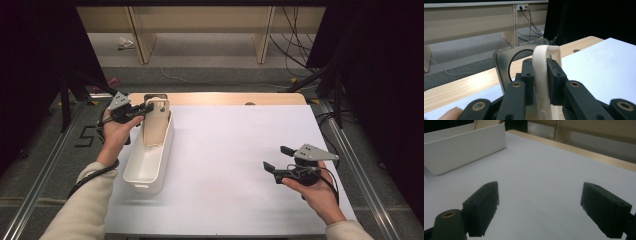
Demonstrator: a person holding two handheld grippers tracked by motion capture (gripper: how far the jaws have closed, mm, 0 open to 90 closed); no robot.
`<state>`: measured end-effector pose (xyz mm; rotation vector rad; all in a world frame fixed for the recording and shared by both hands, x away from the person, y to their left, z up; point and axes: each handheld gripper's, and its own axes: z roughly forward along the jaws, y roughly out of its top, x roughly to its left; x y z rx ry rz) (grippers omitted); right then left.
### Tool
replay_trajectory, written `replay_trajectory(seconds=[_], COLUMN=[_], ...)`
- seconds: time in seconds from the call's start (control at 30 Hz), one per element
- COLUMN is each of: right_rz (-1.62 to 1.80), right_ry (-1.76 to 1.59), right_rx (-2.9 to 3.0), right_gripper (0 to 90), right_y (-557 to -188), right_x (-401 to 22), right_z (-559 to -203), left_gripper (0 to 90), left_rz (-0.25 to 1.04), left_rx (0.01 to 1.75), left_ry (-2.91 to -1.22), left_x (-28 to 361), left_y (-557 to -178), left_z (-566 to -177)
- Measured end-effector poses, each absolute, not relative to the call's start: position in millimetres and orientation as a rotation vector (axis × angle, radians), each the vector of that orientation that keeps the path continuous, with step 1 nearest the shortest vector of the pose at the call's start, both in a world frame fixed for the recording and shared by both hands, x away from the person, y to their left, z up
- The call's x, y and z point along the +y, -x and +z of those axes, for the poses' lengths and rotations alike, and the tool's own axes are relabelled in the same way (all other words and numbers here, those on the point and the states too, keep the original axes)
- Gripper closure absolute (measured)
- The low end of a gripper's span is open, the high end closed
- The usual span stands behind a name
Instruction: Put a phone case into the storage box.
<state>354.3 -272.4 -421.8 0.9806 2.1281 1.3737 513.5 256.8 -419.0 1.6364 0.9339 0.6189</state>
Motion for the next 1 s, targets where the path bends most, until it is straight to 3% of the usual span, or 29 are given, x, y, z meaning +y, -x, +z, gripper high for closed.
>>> replay_trajectory(seconds=[0.6,1.0], right_rz=[1.372,1.368], right_ry=[-0.980,-0.978], right_rx=[2.132,2.137], right_gripper=[16.2,16.2], right_y=[-354.3,-354.4], right_x=[-272.2,-271.9], right_z=[-422.0,-422.3], left_gripper=[70.8,53.1], left_rz=[0.679,0.769], left_rx=[0.957,1.016], left_ry=[-1.707,-1.711], left_x=[256.8,261.7], left_y=[-517.3,-516.1], left_z=[-418.0,-413.4])
